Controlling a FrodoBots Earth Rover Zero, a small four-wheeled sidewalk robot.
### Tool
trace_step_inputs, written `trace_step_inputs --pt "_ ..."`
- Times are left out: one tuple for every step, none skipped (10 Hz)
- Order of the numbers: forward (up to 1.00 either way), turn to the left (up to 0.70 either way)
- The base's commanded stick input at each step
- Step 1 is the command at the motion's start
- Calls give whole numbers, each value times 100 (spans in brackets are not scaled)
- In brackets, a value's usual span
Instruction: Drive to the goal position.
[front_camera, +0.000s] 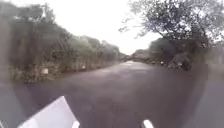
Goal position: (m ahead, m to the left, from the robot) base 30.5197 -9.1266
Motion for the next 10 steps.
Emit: trace_step_inputs --pt "100 0" --pt "100 0" --pt "100 0" --pt "100 0" --pt "100 0" --pt "100 0" --pt "100 0" --pt "100 0" --pt "100 0" --pt "100 0"
